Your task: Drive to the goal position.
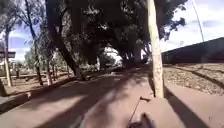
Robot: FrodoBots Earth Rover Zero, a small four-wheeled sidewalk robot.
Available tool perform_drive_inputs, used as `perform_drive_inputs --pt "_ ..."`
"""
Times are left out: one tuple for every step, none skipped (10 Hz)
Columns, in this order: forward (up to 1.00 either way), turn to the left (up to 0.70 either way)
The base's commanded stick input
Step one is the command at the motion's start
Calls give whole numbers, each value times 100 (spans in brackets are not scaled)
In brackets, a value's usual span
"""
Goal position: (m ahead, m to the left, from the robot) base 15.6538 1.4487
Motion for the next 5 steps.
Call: perform_drive_inputs --pt "0 0" --pt "0 0" --pt "0 0" --pt "65 0" --pt "65 0"
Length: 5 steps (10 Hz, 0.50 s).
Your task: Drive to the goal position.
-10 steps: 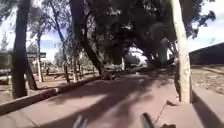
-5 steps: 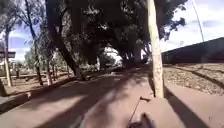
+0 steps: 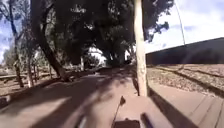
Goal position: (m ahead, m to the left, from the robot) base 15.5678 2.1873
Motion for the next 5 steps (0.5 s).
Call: perform_drive_inputs --pt "65 0" --pt "65 0" --pt "65 0" --pt "66 0" --pt "66 0"
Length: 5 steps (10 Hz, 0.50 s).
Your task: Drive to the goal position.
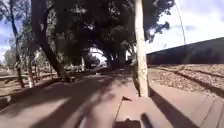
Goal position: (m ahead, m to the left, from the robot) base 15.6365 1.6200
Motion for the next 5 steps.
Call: perform_drive_inputs --pt "66 26" --pt "66 13" --pt "66 0" --pt "66 0" --pt "66 0"
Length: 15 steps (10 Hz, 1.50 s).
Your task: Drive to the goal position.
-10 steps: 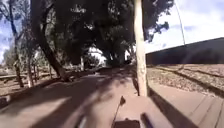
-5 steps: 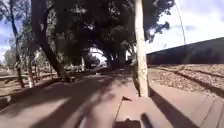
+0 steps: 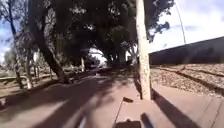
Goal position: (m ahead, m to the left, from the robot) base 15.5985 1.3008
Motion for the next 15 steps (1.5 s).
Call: perform_drive_inputs --pt "66 0" --pt "66 0" --pt "66 0" --pt "66 19" --pt "66 6" --pt "66 0" --pt "66 0" --pt "66 24" --pt "66 14" --pt "66 3" --pt "66 0" --pt "66 0" --pt "66 19" --pt "66 10" --pt "66 1"
